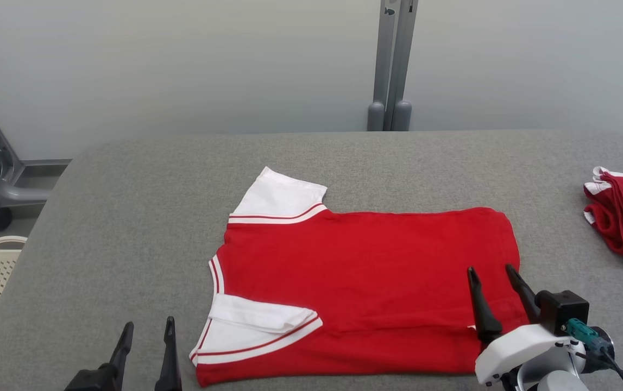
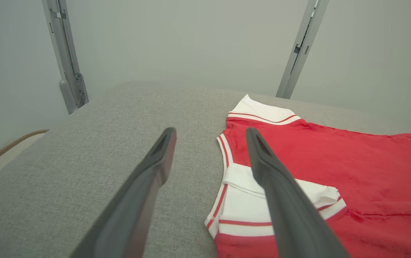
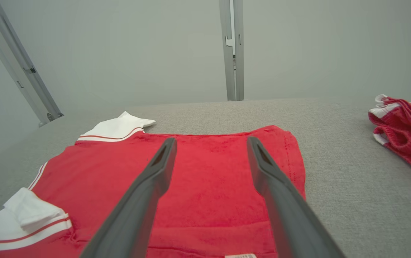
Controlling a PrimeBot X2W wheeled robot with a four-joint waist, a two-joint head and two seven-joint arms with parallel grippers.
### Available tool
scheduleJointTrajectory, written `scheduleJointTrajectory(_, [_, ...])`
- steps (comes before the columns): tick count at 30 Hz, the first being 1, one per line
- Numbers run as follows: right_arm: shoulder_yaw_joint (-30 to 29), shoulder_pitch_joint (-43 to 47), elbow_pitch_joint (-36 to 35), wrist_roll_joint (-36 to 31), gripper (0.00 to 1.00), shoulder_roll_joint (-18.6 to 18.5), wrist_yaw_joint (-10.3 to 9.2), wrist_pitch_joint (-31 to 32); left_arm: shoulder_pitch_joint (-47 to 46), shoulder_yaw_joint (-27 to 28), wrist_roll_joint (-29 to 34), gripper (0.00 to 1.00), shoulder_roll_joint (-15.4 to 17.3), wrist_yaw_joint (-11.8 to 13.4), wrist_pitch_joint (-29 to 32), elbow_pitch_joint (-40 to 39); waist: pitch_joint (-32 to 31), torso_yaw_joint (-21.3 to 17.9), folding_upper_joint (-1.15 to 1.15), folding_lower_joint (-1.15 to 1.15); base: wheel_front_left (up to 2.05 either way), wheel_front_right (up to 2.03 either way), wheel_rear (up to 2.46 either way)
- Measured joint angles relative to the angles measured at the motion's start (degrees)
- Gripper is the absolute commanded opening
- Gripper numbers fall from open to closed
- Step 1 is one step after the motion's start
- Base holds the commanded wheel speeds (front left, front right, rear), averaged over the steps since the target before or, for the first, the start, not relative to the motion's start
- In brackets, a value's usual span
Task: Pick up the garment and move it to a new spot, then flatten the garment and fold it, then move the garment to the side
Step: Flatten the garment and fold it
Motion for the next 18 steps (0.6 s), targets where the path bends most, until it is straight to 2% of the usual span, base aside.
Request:
scheduleJointTrajectory(8, [0.2,0.0,1.98,-1.19,1.0,-0.01,0.0,1.13,-0.13,1.88,0.2,1.0,-1.35,-1.27,0.0,3.44,0.3,-0.45,0.0,0.0,0.0,0.0,0.0])
scheduleJointTrajectory(18, [-0.12,-0.23,2.68,-0.87,1.0,0.0,0.0,1.44,-0.66,3.81,1.13,1.0,-2.09,-2.15,0.0,3.87,0.81,-0.84,0.0,0.0,0.0,0.0,0.0])
